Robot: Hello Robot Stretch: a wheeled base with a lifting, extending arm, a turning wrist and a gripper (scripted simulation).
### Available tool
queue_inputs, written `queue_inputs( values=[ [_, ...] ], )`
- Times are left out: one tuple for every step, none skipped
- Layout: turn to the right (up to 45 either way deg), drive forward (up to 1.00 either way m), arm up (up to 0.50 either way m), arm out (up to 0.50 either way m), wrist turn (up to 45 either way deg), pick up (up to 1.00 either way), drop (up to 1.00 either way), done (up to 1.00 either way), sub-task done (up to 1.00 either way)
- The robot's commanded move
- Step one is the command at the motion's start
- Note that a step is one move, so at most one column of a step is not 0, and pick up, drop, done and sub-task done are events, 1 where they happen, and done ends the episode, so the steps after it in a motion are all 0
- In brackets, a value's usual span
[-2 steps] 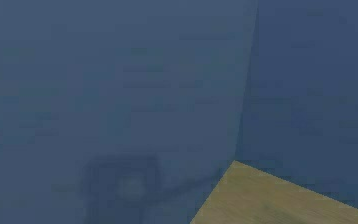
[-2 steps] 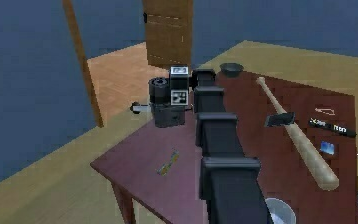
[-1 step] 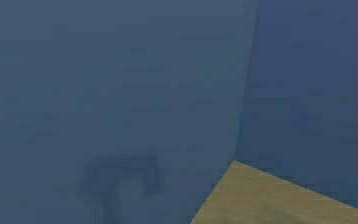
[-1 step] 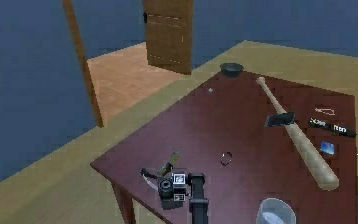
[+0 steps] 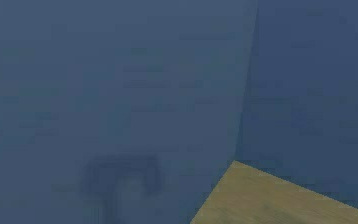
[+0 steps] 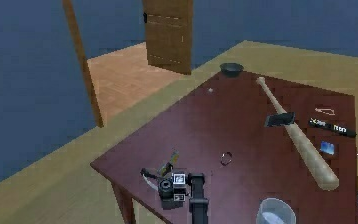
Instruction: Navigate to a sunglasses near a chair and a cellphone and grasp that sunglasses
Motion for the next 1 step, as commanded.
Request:
queue_inputs(
  values=[
    [0.0,0.00,0.10,0.00,0.0,0.00,0.00,0.00,0.00]
  ],
)
